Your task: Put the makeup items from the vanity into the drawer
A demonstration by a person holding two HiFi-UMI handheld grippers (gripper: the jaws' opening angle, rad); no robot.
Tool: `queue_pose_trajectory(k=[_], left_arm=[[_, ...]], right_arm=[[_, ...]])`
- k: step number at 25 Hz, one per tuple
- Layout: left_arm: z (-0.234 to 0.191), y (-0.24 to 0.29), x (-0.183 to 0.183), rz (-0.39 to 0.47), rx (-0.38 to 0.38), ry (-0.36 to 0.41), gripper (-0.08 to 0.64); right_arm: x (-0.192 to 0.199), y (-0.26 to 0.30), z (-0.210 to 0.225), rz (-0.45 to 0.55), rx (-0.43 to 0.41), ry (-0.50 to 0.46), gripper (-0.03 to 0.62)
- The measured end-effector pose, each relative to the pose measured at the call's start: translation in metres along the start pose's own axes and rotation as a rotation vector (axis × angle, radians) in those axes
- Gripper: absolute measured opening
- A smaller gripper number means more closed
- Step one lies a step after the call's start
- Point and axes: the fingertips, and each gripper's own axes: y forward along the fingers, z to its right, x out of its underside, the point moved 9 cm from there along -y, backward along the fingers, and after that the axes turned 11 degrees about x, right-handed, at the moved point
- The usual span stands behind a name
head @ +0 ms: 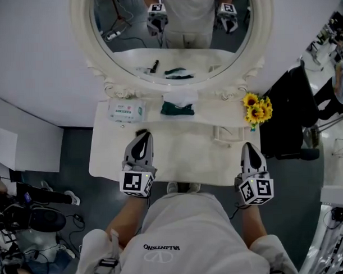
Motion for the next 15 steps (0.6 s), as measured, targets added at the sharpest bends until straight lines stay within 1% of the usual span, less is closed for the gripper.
queue_pose_trajectory(k=[5, 15], left_arm=[[-0.0012, -0.0015, 0.0034, 0.001, 0.015, -0.015, 0.003], [0.0030, 0.0054, 0.0046, -0.010, 0.056, -0.018, 0.003]], right_arm=[[0.0004, -0.0037, -0.0027, 0.003, 0.012, -0.003, 0.009], [-0.0007, -0.0054, -0.0043, -0.002, 0.020, 0.004, 0.010]])
